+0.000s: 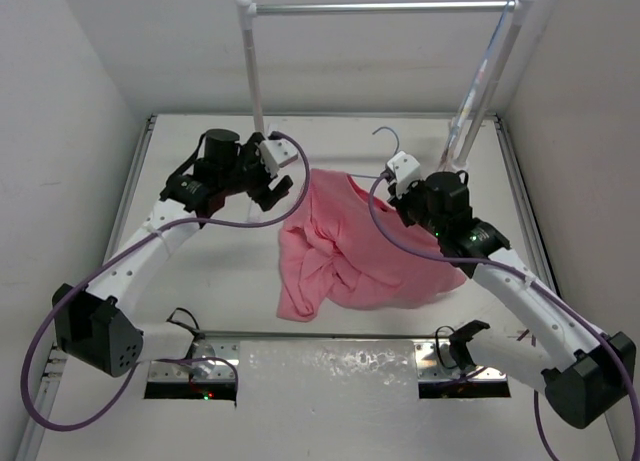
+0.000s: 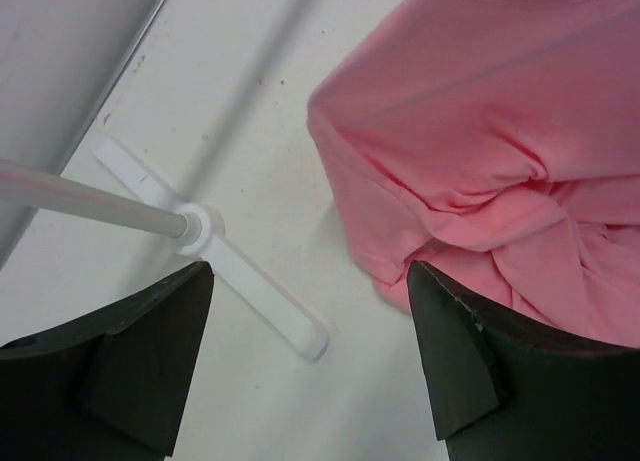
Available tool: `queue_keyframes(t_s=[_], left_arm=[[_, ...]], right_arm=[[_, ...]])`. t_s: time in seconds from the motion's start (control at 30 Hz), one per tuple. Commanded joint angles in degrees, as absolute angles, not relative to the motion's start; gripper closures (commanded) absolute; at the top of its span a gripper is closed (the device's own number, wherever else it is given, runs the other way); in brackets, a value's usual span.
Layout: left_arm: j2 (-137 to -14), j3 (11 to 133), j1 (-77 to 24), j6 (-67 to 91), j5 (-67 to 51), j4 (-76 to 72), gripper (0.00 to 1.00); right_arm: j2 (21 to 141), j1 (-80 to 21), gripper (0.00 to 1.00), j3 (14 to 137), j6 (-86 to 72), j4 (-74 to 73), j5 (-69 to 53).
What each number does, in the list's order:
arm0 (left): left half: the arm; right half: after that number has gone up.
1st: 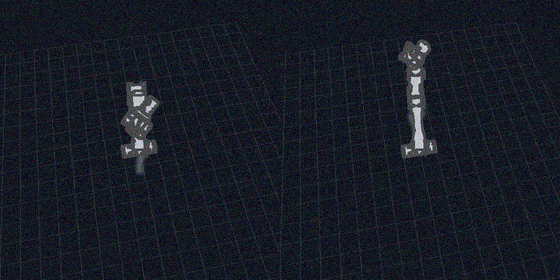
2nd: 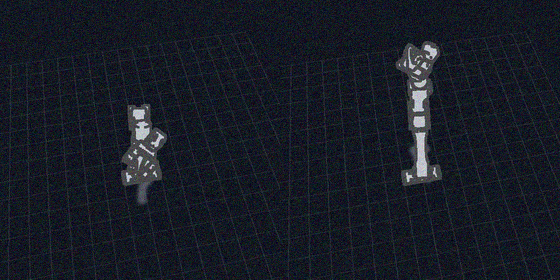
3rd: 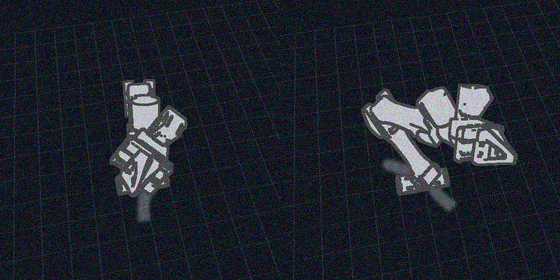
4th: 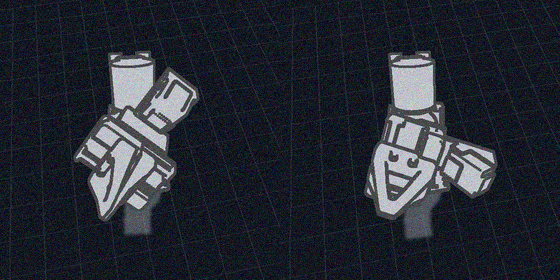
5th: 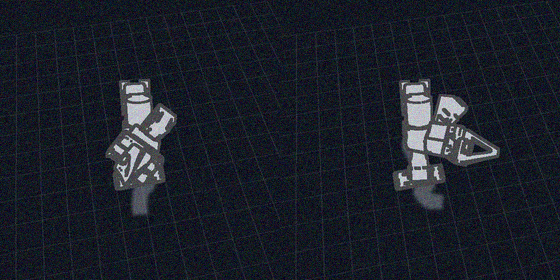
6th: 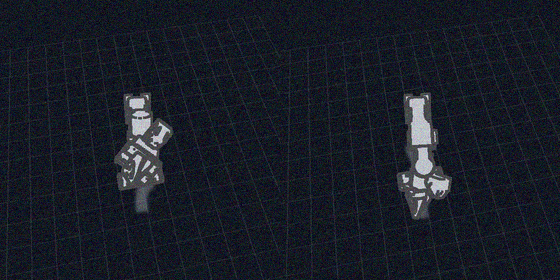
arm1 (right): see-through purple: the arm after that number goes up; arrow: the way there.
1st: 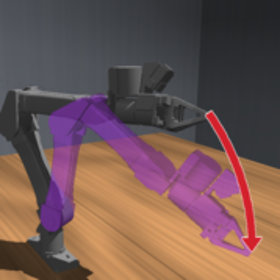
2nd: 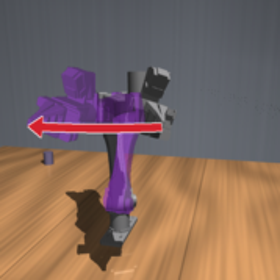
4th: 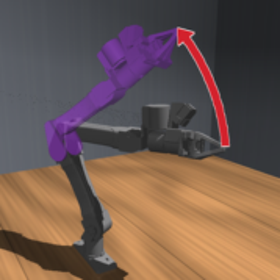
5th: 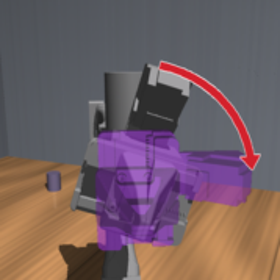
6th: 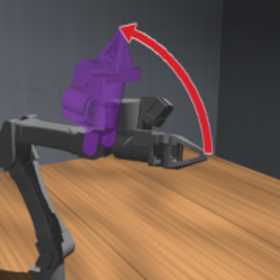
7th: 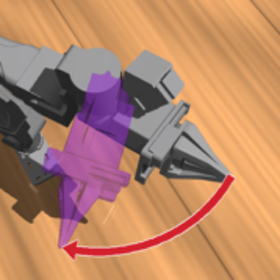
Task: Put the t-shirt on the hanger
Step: Place the hanger at the clothesline.
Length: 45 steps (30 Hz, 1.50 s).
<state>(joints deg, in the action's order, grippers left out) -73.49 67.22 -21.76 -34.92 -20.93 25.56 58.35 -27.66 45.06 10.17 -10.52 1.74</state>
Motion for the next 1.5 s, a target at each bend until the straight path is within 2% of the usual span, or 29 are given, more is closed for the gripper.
queue_keyframes(t_s=[0.0, 0.23, 0.3, 0.37, 0.63, 0.7, 0.73, 0.77, 0.83, 0.87, 0.93, 1.0, 1.1, 1.17, 1.2, 1.3, 1.47], left_arm=[[-74.17, 64.61, -21.36, -31.82, -19.34, 22.70, 0.24], [-82.70, 61.26, -21.36, -23.05, -26.17, 10.73, 0.23], [-85.95, 62.13, -21.44, -20.67, -32.59, 10.20, 0.19], [-88.93, 61.79, -21.62, -16.10, -37.24, 8.09, 0.09], [-98.87, 59.85, -28.55, -6.35, -34.82, 0.01, 0.08], [-102.03, 60.03, -30.05, -4.14, -30.16, -1.23, 0.16], [-103.09, 60.12, -30.06, -3.17, -28.75, -1.67, 0.25], [-105.44, 60.73, -30.06, -2.21, -26.74, -1.67, 0.51], [-107.57, 61.52, -29.62, -1.93, -26.28, -0.89, 0.68], [-108.88, 62.22, -29.62, -2.11, -25.93, -0.53, 0.87], [-109.34, 62.49, -29.18, -2.55, -25.32, -0.09, 0.96], [-108.72, 62.32, -28.48, -3.16, -25.05, -0.09, 0.98], [-106.36, 62.31, -27.95, -5.18, -21.90, -0.09, 0.97], [-104.07, 62.40, -27.86, -7.19, -17.78, 2.19, 0.92], [-102.50, 62.58, -27.95, -7.73, -16.54, 3.59, 0.79], [-99.33, 63.89, -27.86, -10.36, -12.05, 6.85, 0.55], [-93.09, 63.81, -27.77, -13.87, -9.94, 10.45, 0.44]], right_arm=[[56.60, -27.77, 1.00, 51.76, 10.28, -11.85, 4.04], [56.95, -27.95, 1.00, 60.72, 10.02, -16.87, 8.08], [57.83, -28.04, 1.00, 63.10, 9.23, -18.10, 10.35], [58.71, -27.95, 1.00, 65.11, 8.00, -18.72, 11.51], [63.63, -27.95, 1.00, 71.98, 6.95, -21.09, 14.57], [64.24, -27.95, 1.00, 73.21, 6.77, -20.92, 16.08], [64.42, -27.95, 1.00, 73.82, 6.59, -20.83, 16.78], [64.68, -27.95, 1.00, 75.39, 6.50, -21.00, 18.44], [65.83, -27.95, 1.00, 77.51, 5.98, -22.05, 20.20], [66.35, -27.95, 1.00, 80.22, 5.72, -22.76, 22.91], [68.37, -28.04, 1.00, 82.96, 5.28, -24.16, 25.74], [70.65, -27.95, 1.00, 86.74, 4.66, -24.61, 29.43], [75.38, -28.04, 1.00, 92.62, 3.26, -28.28, 34.61], [78.56, -28.04, 1.00, 98.48, 2.73, -30.75, 38.82], [82.05, -28.04, 1.00, 100.61, 2.29, -33.02, 40.15], [87.69, -28.04, 1.00, 109.74, 1.50, -35.06, 43.41], [92.19, -27.95, 1.00, 115.74, 1.76, -32.26, 44.82]])
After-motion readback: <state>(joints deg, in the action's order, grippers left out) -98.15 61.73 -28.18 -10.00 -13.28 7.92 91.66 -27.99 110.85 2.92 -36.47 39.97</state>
